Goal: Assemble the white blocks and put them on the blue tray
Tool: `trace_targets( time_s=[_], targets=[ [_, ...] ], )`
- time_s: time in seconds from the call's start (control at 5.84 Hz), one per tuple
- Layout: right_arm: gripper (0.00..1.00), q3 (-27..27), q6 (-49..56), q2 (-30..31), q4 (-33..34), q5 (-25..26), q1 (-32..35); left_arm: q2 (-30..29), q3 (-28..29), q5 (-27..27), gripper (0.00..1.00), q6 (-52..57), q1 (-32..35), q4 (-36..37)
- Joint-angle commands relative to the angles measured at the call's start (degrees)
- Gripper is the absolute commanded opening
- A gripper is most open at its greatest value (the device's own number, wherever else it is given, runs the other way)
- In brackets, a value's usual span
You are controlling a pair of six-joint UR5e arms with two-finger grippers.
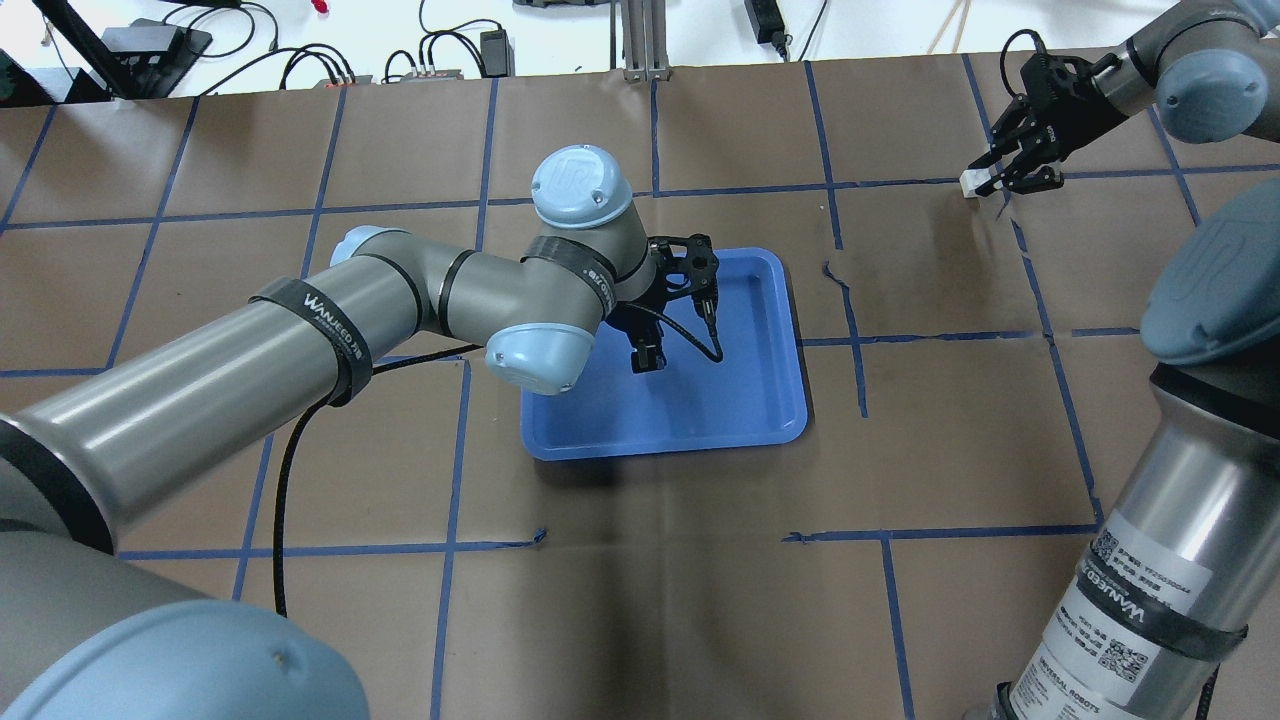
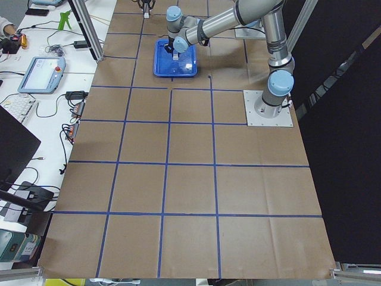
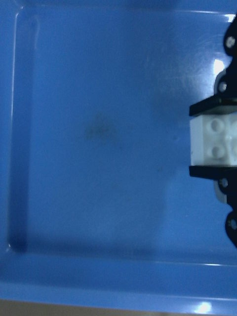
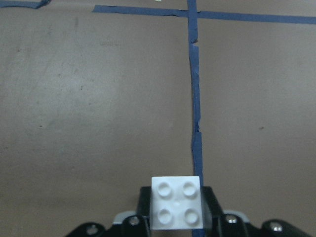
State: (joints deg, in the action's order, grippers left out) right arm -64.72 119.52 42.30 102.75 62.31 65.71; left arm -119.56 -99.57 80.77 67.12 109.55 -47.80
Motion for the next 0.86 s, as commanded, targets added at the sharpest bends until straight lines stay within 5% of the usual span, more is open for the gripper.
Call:
trace_targets(
  time_s=[0.0,0.17,0.34,0.68],
  targets=[
    [0.36,-0.66,-0.86,4.86,-1.23,0.62,0.56,-1.02,-0.27,-0.44,0.16,0.73,0.05,0.07],
    [0.36,-1.71,-0.34,7.33,-4.28,0.36,0.74,-1.46,-0.36,-0.35,0.33,0.47,0.05,-0.01],
    [0.36,-5.90,0.01,10.57,-4.48,0.27,1.69,-1.64,-0.27,-0.44,0.82,0.73,0.05,-0.10],
    [0.36,-19.14,-0.51,19.53,-3.27,-0.17,3.46,-0.25,-0.01,-0.09,0.96,0.47,0.05,-1.06]
  ],
)
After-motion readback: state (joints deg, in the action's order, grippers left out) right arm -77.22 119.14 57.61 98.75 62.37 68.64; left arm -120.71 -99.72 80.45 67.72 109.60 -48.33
